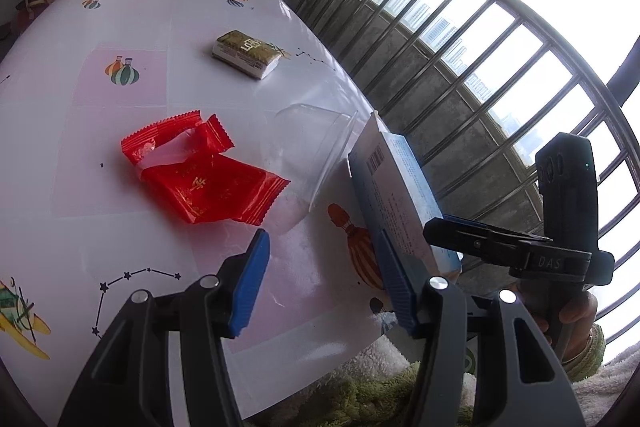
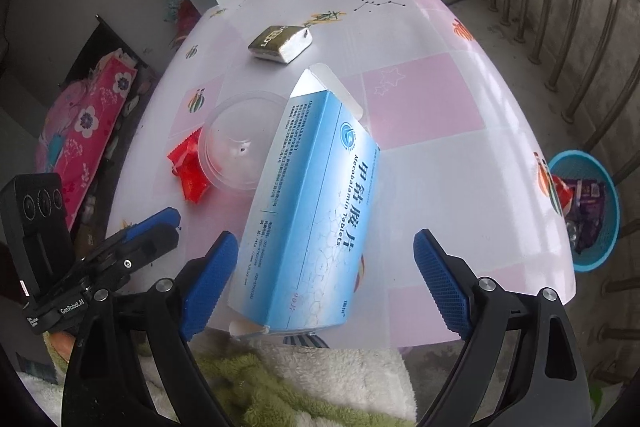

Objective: Collect trash
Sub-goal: 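Hold the blue box in the right tool and move it over the table, then grasp the clear plastic cup rim with the left tool while the right tool holds the blue box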

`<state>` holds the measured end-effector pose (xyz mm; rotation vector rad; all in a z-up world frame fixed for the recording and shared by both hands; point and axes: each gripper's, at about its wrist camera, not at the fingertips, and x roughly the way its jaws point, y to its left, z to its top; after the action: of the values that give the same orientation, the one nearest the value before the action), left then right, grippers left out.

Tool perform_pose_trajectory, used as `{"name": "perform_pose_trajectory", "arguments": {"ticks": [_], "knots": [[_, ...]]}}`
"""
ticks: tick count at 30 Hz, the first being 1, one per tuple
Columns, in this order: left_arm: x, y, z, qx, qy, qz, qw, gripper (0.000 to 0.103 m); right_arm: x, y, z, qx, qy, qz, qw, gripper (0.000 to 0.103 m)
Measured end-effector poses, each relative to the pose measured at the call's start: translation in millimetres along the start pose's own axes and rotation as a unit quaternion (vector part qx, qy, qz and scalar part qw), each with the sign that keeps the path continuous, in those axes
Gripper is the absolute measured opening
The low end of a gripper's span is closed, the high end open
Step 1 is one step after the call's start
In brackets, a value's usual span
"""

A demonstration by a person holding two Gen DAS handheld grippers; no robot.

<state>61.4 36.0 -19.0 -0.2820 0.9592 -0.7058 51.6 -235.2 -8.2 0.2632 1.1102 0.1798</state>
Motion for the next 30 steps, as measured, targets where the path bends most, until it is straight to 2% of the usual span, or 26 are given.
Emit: {"name": "perform_pose_trajectory", "arguments": {"ticks": [6,10,16,23,27,30], "knots": [[1.7,1.2,4.9,-0.003,-0.005,0.002,1.0,0.054,20.8,-4.2,2.9,0.021,0.024,0.035,0.999,0.087],[1.2,4.2,7.8,-0.005,-0.007,0.007,0.9999,0.054,40.5,-13.7,3.8,0.044,0.043,0.02,0.998,0.086],[2.2,0.6,17.5,0.014,-0.022,0.021,0.9994,0.054,39.4,-18.7,13.9,0.029,0.014,-0.001,0.999,0.083],[27.8,-18.4,35.7,0.048,-0.019,0.04,0.9979,0.054,40.7,-38.5,30.5,0.044,-0.023,-0.028,0.998,0.08],[44.7,-28.0,45.6,0.068,-0.02,0.071,0.9949,0.054,35.9,-41.9,31.9,0.039,-0.028,-0.027,0.998,0.079],[53.7,-32.5,51.3,0.092,-0.026,0.107,0.9897,0.054,32.4,-45.4,27.6,0.035,-0.026,-0.021,0.999,0.079]]}}
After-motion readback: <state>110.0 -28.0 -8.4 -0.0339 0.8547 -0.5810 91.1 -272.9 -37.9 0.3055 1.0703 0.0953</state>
